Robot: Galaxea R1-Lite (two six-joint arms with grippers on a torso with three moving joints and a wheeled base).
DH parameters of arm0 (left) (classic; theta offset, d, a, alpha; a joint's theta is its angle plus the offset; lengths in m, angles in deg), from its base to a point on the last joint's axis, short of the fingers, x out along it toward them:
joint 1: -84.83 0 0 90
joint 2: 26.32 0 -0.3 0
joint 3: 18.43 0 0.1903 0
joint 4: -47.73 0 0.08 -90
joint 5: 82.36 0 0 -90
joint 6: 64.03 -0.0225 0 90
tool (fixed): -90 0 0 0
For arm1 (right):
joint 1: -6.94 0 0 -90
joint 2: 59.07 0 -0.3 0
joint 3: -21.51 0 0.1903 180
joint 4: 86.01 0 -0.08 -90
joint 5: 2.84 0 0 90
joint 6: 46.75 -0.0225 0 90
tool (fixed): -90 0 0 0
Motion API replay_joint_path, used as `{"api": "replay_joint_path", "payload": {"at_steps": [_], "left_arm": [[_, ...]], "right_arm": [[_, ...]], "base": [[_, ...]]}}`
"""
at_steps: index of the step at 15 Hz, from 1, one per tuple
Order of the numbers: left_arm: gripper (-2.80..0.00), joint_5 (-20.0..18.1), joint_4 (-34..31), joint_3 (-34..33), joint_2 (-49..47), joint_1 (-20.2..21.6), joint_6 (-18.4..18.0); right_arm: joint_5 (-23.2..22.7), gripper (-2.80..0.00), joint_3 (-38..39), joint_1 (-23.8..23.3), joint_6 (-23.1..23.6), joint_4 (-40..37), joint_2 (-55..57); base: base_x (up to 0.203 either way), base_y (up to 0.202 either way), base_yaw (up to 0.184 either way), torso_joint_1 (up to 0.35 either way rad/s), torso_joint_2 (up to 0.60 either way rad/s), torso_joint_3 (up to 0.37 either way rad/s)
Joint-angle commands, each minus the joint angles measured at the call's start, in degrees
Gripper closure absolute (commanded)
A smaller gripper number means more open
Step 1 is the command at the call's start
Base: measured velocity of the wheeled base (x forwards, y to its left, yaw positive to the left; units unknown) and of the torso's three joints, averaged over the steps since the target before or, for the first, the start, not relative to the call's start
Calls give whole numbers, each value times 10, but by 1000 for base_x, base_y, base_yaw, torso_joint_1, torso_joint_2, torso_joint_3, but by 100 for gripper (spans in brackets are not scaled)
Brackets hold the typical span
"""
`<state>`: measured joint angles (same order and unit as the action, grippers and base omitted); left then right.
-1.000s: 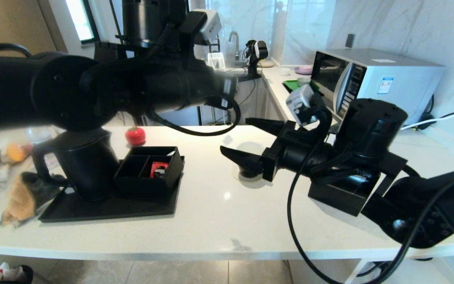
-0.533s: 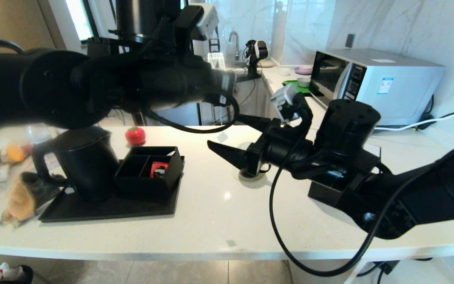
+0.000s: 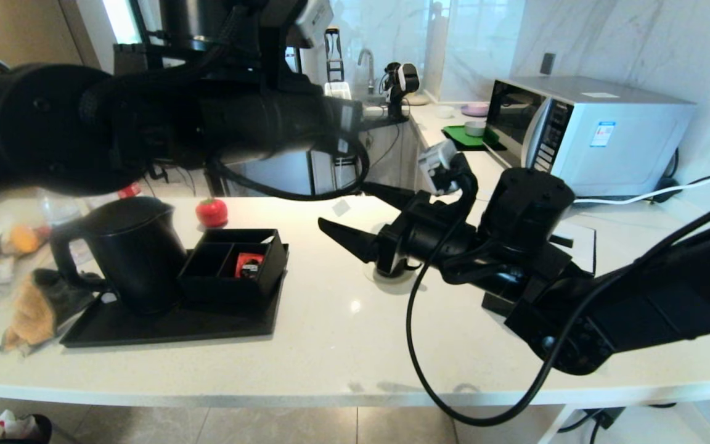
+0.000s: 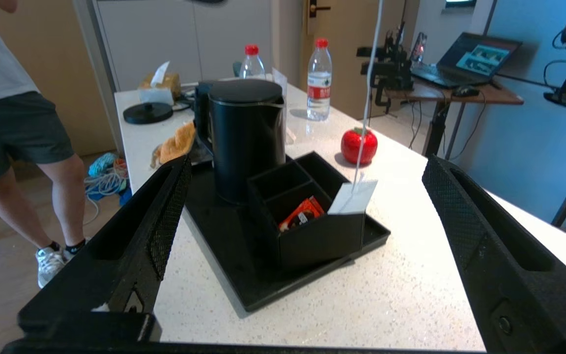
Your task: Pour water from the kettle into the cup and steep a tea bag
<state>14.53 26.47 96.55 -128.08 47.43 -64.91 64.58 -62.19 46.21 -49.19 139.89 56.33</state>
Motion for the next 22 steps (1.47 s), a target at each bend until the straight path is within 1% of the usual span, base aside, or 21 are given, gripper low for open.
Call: {"api": "replay_joint_path", "payload": {"at_steps": [1, 9, 13, 16, 17, 22], "left_arm": [[0, 1, 0, 0, 6, 0, 0], [0, 1, -2, -19, 21, -5, 1], [0, 1, 0, -57, 38, -25, 3], [0, 1, 0, -58, 37, -30, 8], [0, 0, 0, -57, 37, -30, 8], [0, 0, 0, -55, 36, -29, 8]], "right_arm": [[-2, -280, 0, 0, 0, 5, 18], [-2, -280, -40, -3, -9, 5, 58], [-2, -280, -58, -5, -16, 4, 60], [-2, -280, -58, -5, -16, 4, 60], [-2, 0, -58, -5, -16, 4, 60], [-2, 0, -57, -5, -16, 4, 60]], "base": [[0, 0, 0, 0, 0, 0], [0, 0, 0, 0, 0, 0], [0, 0, 0, 0, 0, 0], [0, 0, 0, 0, 0, 0], [0, 0, 0, 0, 0, 0], [0, 0, 0, 0, 0, 0]]}}
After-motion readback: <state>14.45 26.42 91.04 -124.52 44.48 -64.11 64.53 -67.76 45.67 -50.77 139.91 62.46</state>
